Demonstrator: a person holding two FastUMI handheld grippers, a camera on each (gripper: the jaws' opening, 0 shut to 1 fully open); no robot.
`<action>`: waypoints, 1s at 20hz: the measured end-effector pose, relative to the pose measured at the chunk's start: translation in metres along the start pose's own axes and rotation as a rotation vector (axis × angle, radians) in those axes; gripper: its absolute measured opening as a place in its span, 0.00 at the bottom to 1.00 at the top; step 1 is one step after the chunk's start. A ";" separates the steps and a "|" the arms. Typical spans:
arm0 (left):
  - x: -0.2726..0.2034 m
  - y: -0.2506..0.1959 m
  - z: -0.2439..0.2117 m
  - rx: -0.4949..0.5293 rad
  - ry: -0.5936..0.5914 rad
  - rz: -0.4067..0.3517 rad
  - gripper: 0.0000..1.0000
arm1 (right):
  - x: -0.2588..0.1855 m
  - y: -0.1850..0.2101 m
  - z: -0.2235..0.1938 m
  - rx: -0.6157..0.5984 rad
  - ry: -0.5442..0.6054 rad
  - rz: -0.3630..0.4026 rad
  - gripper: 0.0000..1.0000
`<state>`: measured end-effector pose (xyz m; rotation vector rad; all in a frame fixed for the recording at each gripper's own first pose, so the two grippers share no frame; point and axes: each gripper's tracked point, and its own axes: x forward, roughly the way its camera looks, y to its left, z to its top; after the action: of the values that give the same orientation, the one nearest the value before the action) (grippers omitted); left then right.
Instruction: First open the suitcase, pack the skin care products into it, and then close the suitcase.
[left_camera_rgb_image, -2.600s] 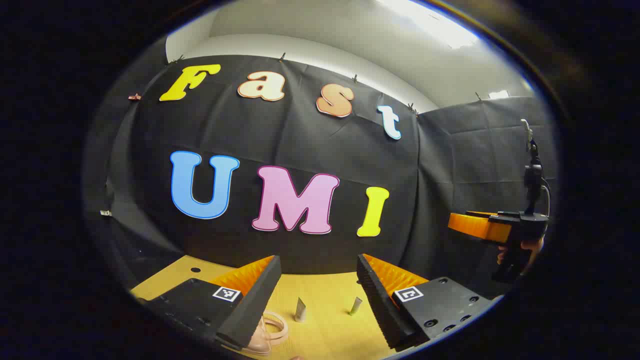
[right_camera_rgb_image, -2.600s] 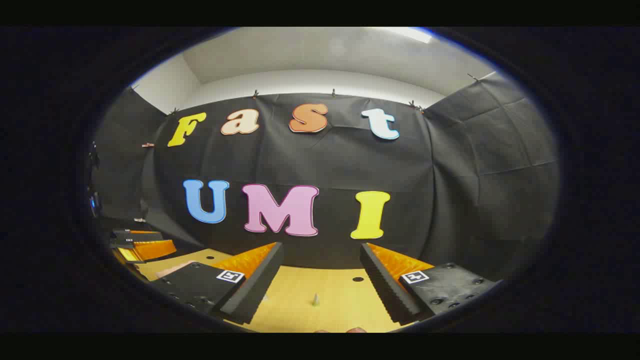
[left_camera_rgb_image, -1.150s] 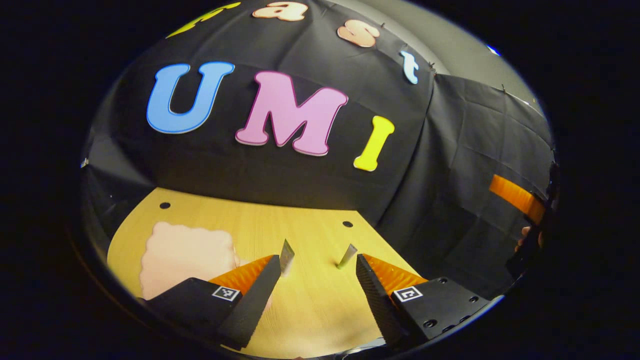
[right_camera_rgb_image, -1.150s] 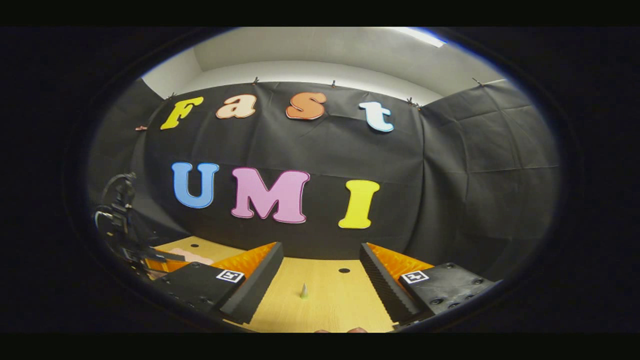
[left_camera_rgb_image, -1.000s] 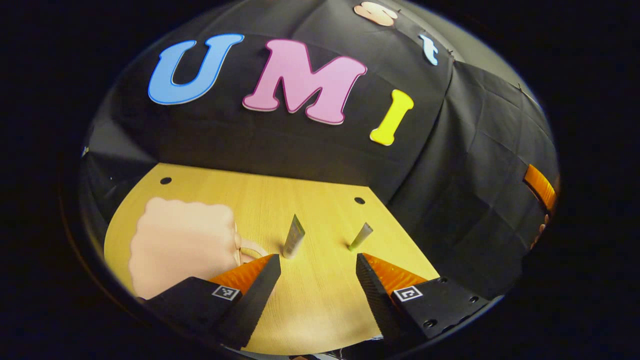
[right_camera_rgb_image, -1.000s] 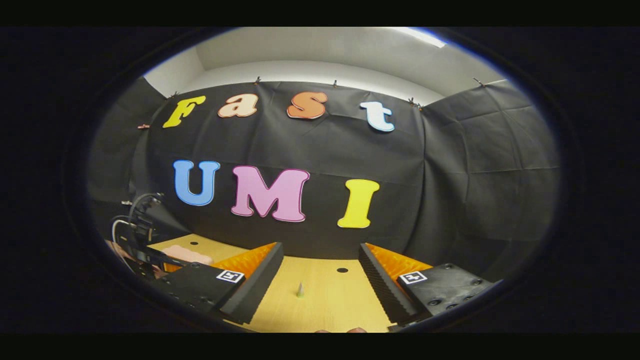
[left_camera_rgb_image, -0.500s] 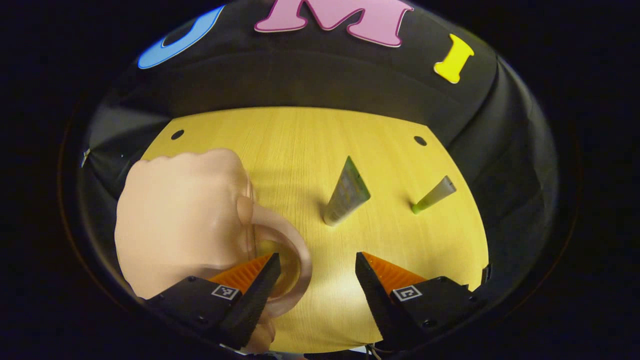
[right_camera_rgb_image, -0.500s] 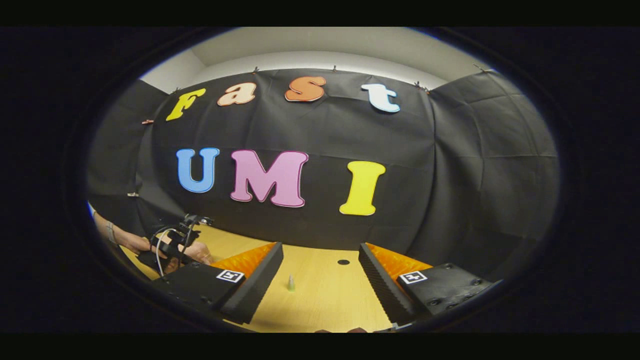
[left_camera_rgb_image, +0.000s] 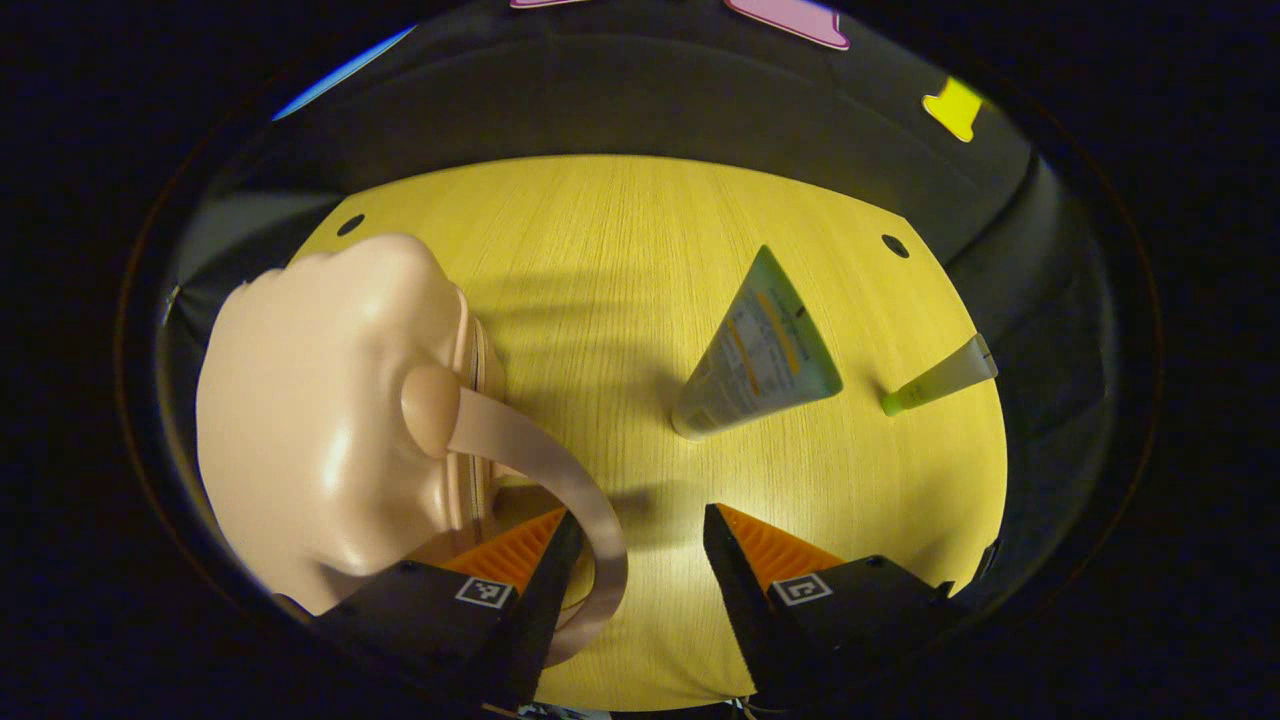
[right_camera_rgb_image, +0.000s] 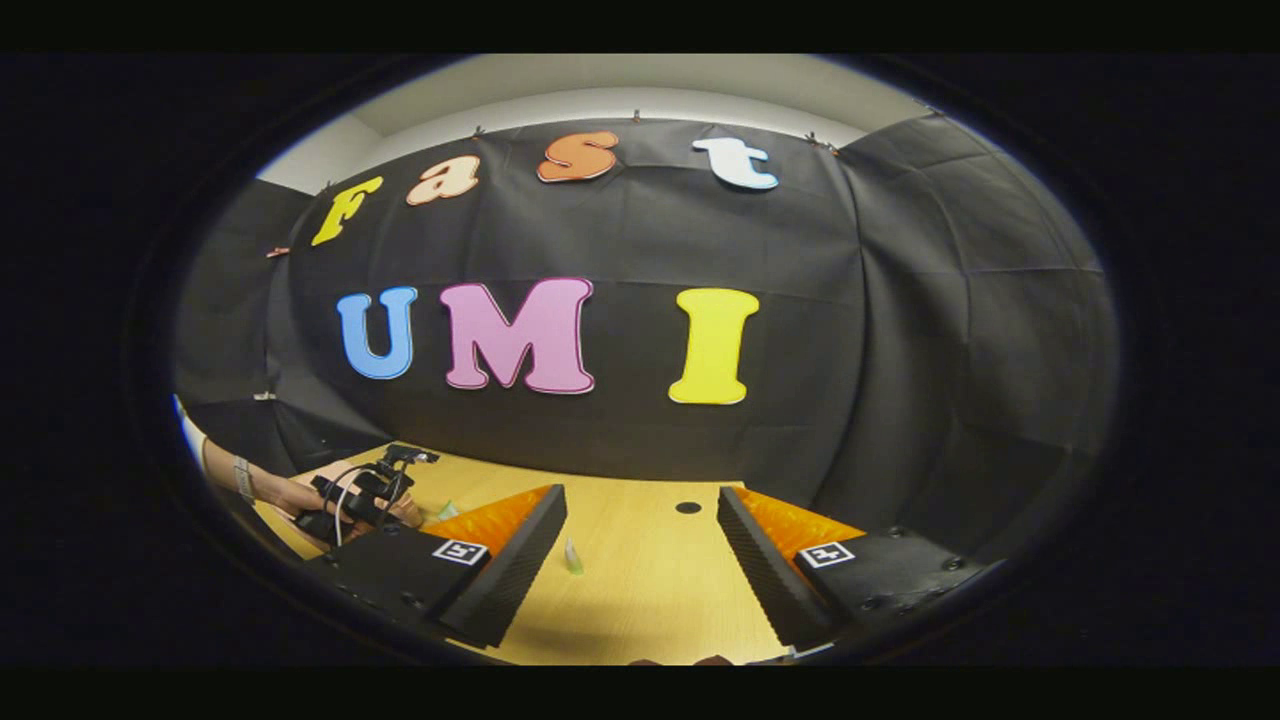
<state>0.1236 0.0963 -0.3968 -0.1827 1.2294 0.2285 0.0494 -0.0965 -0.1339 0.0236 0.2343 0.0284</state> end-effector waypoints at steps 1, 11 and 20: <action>0.003 0.000 -0.008 -0.003 0.038 -0.023 0.76 | 0.003 -0.002 -0.003 0.004 0.005 0.002 0.96; -0.080 0.009 0.027 0.022 0.017 -0.158 0.16 | 0.047 0.006 -0.017 0.087 0.062 0.096 0.96; -0.265 0.147 0.084 -0.033 -0.289 -0.139 0.16 | 0.079 0.086 0.015 0.103 0.022 0.150 0.97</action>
<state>0.0766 0.2399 -0.1210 -0.2538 0.9224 0.1489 0.1272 -0.0086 -0.1355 0.1438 0.2553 0.1655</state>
